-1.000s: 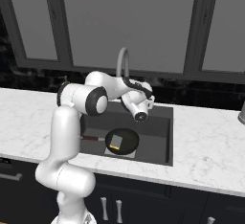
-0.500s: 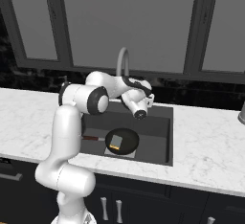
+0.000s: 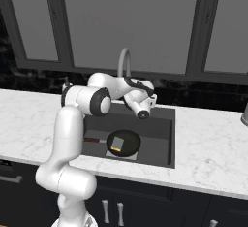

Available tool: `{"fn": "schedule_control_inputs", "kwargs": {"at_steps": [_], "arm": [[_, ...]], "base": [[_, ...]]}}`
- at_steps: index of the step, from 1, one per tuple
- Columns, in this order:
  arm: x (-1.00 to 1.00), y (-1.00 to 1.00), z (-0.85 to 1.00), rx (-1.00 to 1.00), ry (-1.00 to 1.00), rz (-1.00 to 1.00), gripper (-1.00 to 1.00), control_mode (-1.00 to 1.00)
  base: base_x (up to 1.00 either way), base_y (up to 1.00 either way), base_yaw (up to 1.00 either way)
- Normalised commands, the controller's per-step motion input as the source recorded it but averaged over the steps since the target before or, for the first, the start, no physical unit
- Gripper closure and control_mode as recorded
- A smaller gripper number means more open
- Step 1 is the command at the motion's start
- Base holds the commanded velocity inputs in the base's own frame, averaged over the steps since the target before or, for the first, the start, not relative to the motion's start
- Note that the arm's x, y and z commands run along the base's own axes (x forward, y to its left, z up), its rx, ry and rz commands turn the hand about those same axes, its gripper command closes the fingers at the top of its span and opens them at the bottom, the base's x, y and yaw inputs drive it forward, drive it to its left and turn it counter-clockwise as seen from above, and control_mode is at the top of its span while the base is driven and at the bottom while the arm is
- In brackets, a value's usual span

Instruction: Pick the pan and sponge and place them into the sink. Then turn on the water.

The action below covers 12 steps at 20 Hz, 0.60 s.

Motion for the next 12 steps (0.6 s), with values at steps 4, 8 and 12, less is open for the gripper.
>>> {"fn": "schedule_control_inputs", "kwargs": {"at_steps": [4,8,12], "arm": [[0.16,-0.03,0.00,0.00,0.00,0.00,-1.00,-1.00],[0.15,0.00,0.00,0.00,0.00,0.00,-1.00,-1.00],[0.11,0.00,0.00,0.00,0.00,0.00,-1.00,-1.00]], "base": [[0.00,0.00,0.00],[0.00,0.00,0.00],[0.00,0.00,0.00]]}}
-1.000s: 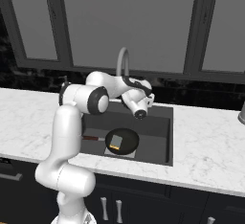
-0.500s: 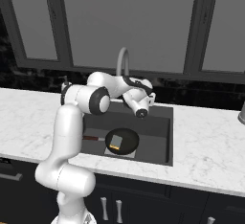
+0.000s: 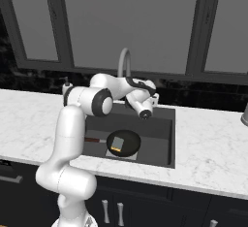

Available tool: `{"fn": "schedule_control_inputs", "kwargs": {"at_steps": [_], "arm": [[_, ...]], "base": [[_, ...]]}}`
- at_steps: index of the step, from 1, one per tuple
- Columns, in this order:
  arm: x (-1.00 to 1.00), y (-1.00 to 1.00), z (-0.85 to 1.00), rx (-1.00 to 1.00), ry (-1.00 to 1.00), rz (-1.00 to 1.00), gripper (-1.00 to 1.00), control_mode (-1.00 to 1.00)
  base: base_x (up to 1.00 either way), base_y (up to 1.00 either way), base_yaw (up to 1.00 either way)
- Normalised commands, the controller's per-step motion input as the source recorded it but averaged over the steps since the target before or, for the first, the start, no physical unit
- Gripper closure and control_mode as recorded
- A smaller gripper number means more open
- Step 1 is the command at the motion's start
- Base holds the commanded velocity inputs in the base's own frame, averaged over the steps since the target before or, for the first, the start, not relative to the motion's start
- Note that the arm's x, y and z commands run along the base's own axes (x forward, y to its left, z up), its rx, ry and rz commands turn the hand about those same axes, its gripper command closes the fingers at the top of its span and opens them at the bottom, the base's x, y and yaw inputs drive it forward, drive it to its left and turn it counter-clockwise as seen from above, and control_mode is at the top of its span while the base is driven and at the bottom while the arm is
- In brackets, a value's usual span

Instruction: Pick the pan and sponge and place them into the sink. Then turn on the water.

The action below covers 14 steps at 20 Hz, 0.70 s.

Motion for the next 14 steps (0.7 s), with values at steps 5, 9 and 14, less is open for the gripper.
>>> {"fn": "schedule_control_inputs", "kwargs": {"at_steps": [5,9,14], "arm": [[0.12,0.00,0.00,0.00,0.00,0.00,-1.00,-1.00],[0.06,0.00,0.00,0.00,0.00,0.00,-1.00,-1.00],[0.01,0.00,0.00,0.00,0.00,0.00,-1.00,-1.00]], "base": [[0.00,0.00,0.00],[0.00,0.00,0.00],[0.00,0.00,0.00]]}}
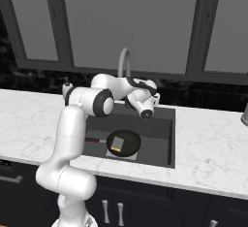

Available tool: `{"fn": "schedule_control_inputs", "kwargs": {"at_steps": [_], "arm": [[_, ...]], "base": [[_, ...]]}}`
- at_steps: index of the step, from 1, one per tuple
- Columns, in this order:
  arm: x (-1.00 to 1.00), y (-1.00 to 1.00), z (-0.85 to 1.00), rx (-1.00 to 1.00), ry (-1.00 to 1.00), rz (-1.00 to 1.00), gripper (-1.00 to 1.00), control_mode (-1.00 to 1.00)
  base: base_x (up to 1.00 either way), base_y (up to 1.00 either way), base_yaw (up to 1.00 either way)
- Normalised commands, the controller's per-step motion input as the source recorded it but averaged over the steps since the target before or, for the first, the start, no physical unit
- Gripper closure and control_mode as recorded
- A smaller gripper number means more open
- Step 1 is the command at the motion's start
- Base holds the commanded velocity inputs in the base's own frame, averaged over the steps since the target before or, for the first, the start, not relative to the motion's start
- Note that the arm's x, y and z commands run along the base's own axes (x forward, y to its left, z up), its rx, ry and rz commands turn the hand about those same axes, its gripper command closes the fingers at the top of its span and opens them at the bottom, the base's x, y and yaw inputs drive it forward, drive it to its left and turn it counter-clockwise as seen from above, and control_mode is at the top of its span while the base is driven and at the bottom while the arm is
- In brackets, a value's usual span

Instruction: Pick the pan and sponge and place them into the sink. Then turn on the water.

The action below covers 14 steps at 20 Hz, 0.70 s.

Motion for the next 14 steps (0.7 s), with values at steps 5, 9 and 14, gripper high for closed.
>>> {"fn": "schedule_control_inputs", "kwargs": {"at_steps": [5,9,14], "arm": [[0.00,-0.03,0.00,0.00,0.00,0.00,-1.00,-1.00],[0.00,-0.14,0.00,0.00,0.00,0.00,-1.00,-1.00],[0.00,-0.28,0.00,0.00,0.00,0.00,-1.00,-1.00]], "base": [[0.00,0.00,0.00],[0.00,0.00,0.00],[0.00,0.00,0.00]]}}
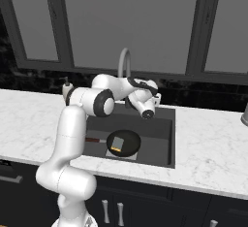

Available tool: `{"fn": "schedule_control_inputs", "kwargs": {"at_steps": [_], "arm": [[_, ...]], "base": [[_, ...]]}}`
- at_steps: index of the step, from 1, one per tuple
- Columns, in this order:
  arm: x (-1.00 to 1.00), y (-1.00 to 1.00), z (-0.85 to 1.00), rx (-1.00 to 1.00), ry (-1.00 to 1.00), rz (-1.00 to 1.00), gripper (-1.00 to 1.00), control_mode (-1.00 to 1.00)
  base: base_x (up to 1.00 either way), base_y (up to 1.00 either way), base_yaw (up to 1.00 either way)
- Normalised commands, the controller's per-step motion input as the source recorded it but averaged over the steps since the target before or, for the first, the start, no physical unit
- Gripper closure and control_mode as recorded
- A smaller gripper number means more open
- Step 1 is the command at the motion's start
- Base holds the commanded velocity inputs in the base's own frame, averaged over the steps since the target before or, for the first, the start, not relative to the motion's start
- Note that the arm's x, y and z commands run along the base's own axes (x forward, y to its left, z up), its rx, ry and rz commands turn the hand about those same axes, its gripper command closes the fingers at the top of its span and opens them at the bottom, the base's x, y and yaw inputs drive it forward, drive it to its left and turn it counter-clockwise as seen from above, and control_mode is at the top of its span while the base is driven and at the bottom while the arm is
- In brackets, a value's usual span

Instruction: Pick the pan and sponge and place them into the sink. Then turn on the water.

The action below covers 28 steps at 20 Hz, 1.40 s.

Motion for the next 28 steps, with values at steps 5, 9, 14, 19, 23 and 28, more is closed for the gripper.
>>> {"fn": "schedule_control_inputs", "kwargs": {"at_steps": [5,9,14,19,23,28], "arm": [[-0.01,-0.41,0.00,0.00,0.00,0.00,-1.00,-1.00],[-0.10,-0.64,0.00,0.00,0.00,0.00,-1.00,-1.00],[-0.04,-0.71,0.00,0.00,0.00,0.00,-1.00,-1.00],[-0.03,-0.78,0.00,0.00,0.00,0.00,-1.00,-1.00],[-0.03,-0.82,0.00,0.00,0.01,0.00,-1.00,-1.00],[-0.07,-0.77,0.00,0.00,0.03,0.00,-1.00,-1.00]], "base": [[0.00,0.00,0.00],[0.00,0.00,0.00],[0.00,0.00,0.00],[0.00,0.00,0.00],[0.00,0.00,0.00],[0.00,0.00,0.00]]}}
